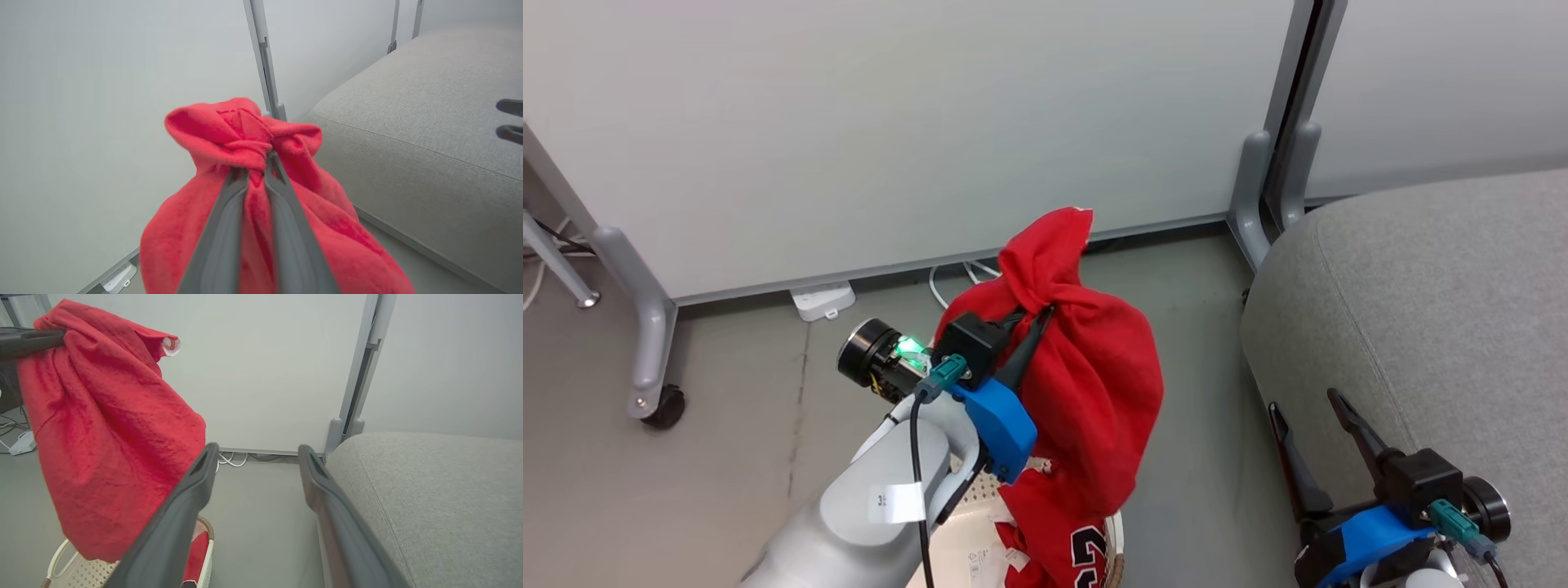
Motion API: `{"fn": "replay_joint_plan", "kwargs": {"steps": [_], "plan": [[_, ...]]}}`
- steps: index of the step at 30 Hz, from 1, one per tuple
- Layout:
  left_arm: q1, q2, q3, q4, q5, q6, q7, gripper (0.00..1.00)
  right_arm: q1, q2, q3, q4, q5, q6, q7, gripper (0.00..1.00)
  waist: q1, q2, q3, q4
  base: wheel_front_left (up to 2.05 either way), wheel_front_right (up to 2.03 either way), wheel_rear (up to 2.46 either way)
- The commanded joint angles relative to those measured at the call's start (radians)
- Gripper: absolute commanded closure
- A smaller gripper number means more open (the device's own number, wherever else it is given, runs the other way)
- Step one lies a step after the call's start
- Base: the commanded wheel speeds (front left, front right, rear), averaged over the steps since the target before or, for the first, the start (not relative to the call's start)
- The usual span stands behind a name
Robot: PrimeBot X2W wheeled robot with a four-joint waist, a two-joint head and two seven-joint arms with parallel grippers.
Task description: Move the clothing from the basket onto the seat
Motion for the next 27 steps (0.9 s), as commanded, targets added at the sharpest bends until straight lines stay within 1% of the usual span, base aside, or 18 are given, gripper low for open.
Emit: {"fn": "replay_joint_plan", "kwargs": {"steps": [1,17,23,27], "plan": [[0.007,-0.003,0.007,-0.015,0.004,0.002,-0.005,1.00,0.018,-0.001,0.000,-0.001,0.006,0.000,-0.004,0.00,0.0003,-0.0001,-0.022,0.015,0.00,0.00,0.00],[0.015,0.000,-0.012,-0.047,-0.004,0.007,0.001,1.00,0.038,0.010,0.024,-0.006,0.016,0.000,-0.004,0.00,0.0003,-0.0001,-0.049,0.037,0.00,0.00,0.00],[0.012,0.003,-0.016,-0.049,-0.009,0.010,0.003,1.00,0.017,0.012,0.086,-0.014,0.026,0.000,-0.004,0.00,0.0003,-0.0001,-0.043,0.040,0.00,0.00,0.00],[0.008,0.003,-0.020,-0.048,-0.013,0.013,0.004,1.00,-0.010,0.007,0.161,-0.017,0.042,0.000,-0.004,0.00,0.0003,-0.0001,-0.037,0.039,0.00,0.00,0.00]]}}
